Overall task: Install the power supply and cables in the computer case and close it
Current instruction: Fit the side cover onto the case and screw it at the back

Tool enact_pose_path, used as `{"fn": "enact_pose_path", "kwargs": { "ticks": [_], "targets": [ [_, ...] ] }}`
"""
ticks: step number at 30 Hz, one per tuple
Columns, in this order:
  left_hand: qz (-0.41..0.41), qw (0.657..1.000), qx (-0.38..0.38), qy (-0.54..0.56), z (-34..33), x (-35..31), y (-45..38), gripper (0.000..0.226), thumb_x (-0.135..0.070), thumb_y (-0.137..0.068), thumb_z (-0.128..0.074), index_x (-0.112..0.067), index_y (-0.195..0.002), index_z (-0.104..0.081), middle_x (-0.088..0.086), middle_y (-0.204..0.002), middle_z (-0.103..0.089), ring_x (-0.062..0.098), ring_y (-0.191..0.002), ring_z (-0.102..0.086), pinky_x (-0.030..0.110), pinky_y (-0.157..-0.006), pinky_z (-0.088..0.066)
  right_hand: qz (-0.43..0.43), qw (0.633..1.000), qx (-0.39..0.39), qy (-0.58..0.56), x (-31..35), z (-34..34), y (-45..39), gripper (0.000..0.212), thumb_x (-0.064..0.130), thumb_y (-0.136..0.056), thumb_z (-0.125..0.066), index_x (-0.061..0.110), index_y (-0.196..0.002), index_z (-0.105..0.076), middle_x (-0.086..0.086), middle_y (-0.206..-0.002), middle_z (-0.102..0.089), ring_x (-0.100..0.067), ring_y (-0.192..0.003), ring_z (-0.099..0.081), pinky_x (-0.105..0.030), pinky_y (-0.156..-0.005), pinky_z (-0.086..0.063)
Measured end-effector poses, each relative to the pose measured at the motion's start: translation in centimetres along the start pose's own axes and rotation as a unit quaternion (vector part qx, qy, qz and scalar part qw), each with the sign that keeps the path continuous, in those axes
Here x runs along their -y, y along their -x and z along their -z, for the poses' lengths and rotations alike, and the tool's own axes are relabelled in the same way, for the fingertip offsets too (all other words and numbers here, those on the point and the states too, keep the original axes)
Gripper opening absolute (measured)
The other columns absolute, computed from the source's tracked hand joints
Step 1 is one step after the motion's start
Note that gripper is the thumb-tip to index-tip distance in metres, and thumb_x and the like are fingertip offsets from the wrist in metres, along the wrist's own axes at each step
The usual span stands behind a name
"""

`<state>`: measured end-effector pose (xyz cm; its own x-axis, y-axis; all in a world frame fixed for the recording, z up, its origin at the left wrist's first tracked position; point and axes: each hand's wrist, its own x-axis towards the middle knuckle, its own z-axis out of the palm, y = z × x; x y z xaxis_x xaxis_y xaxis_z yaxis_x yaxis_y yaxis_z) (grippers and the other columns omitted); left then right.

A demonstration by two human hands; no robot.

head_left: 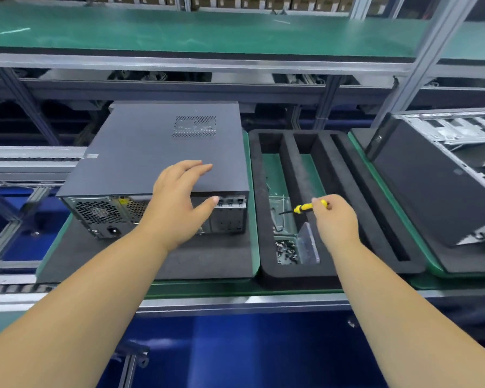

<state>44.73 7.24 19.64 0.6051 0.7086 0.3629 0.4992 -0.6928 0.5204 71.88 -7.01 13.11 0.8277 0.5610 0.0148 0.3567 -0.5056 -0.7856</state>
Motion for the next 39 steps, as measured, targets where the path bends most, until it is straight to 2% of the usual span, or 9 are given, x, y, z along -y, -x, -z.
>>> {"fn": "enact_pose_path", "kwargs": {
  "ticks": [7,11,13,17,20,23,26,33,39],
  "targets": [
    [-0.066,0.997,0.012,0.040,-3.6,-4.4,-1.6,0.044,-0.025,-0.090,-0.064,-0.024,-0.133,-0.055,-0.008,-0.134,-0.050,0.013,-0.129,-0.041,0.030,-0.110,-0.031,0.025,1.000,-0.009,-0.009,-2.1,3.0,0.8,0.020,0.040,-0.096,-0.050,0.032,-0.080,-0.059,0.007,-0.066,-0.056,-0.012,-0.058,-0.049,-0.027,-0.052,-0.035],
    [-0.154,0.983,0.097,0.034,-6.3,-6.0,-2.0,0.046,-0.023,-0.091,-0.063,-0.023,-0.136,-0.053,-0.008,-0.137,-0.049,0.009,-0.129,-0.041,0.024,-0.106,-0.033,0.039,0.999,0.014,0.013,-3.6,2.4,0.7,0.018,0.038,-0.096,-0.051,0.033,-0.081,-0.060,0.009,-0.073,-0.060,-0.008,-0.066,-0.055,-0.026,-0.054,-0.036],
    [-0.156,0.977,0.133,0.053,-8.0,-6.3,-2.2,0.046,-0.020,-0.093,-0.060,-0.025,-0.138,-0.051,-0.011,-0.137,-0.047,0.006,-0.130,-0.039,0.022,-0.107,-0.032,0.046,0.998,0.025,0.021,-4.2,1.6,0.5,0.017,0.038,-0.096,-0.051,0.031,-0.084,-0.062,0.011,-0.079,-0.062,-0.005,-0.072,-0.057,-0.025,-0.056,-0.038],
    [-0.090,0.972,0.180,0.122,-11.5,-6.0,-2.6,0.048,-0.008,-0.093,-0.054,-0.028,-0.136,-0.051,-0.014,-0.133,-0.048,0.001,-0.127,-0.041,0.018,-0.109,-0.029,0.054,0.997,0.049,0.039,-4.8,-0.2,-0.1,0.018,0.036,-0.096,-0.052,0.029,-0.084,-0.063,0.012,-0.082,-0.062,-0.004,-0.076,-0.057,-0.025,-0.063,-0.043],
    [0.002,0.965,0.191,0.181,-13.9,-5.4,-2.8,0.052,-0.002,-0.093,-0.051,-0.032,-0.135,-0.052,-0.015,-0.128,-0.051,-0.003,-0.119,-0.047,0.020,-0.107,-0.034,0.055,0.995,0.069,0.046,-5.1,-1.2,-0.4,0.017,0.034,-0.097,-0.053,0.028,-0.085,-0.064,0.011,-0.082,-0.062,-0.006,-0.076,-0.057,-0.028,-0.063,-0.043],
    [0.109,0.941,0.206,0.246,-15.9,-4.7,-2.9,0.052,0.002,-0.093,-0.048,-0.028,-0.136,-0.052,-0.011,-0.128,-0.054,0.001,-0.119,-0.050,0.023,-0.106,-0.039,0.061,0.992,0.092,0.054,-5.4,-2.0,-0.7,0.017,0.034,-0.098,-0.053,0.025,-0.094,-0.066,0.009,-0.087,-0.063,-0.008,-0.080,-0.057,-0.030,-0.069,-0.045],
    [0.177,0.920,0.219,0.273,-17.3,-4.0,-2.9,0.051,0.001,-0.093,-0.049,-0.026,-0.136,-0.052,-0.012,-0.125,-0.057,0.003,-0.119,-0.051,0.020,-0.102,-0.039,0.067,0.991,0.098,0.061,-5.6,-2.6,-0.9,0.017,0.034,-0.098,-0.053,0.024,-0.096,-0.066,0.008,-0.088,-0.062,-0.009,-0.081,-0.057,-0.030,-0.069,-0.044],
    [0.219,0.908,0.219,0.283,-18.3,-3.3,-2.9,0.049,-0.001,-0.094,-0.049,-0.027,-0.136,-0.050,-0.012,-0.127,-0.057,0.003,-0.119,-0.051,0.017,-0.096,-0.037,0.056,0.990,0.110,0.064,-6.5,-3.2,-1.2,0.016,0.035,-0.098,-0.053,0.026,-0.099,-0.065,0.007,-0.091,-0.061,-0.007,-0.079,-0.055,-0.027,-0.068,-0.040],
    [0.222,0.906,0.235,0.274,-19.0,-3.4,-2.7,0.050,-0.002,-0.095,-0.048,-0.027,-0.139,-0.049,-0.012,-0.127,-0.056,0.003,-0.118,-0.051,0.009,-0.084,-0.037,0.057,0.993,0.100,0.041,-6.2,-2.0,-1.3,0.017,0.034,-0.098,-0.053,0.024,-0.094,-0.066,0.011,-0.079,-0.056,-0.007,-0.072,-0.053,-0.027,-0.065,-0.041]
  ]
}}
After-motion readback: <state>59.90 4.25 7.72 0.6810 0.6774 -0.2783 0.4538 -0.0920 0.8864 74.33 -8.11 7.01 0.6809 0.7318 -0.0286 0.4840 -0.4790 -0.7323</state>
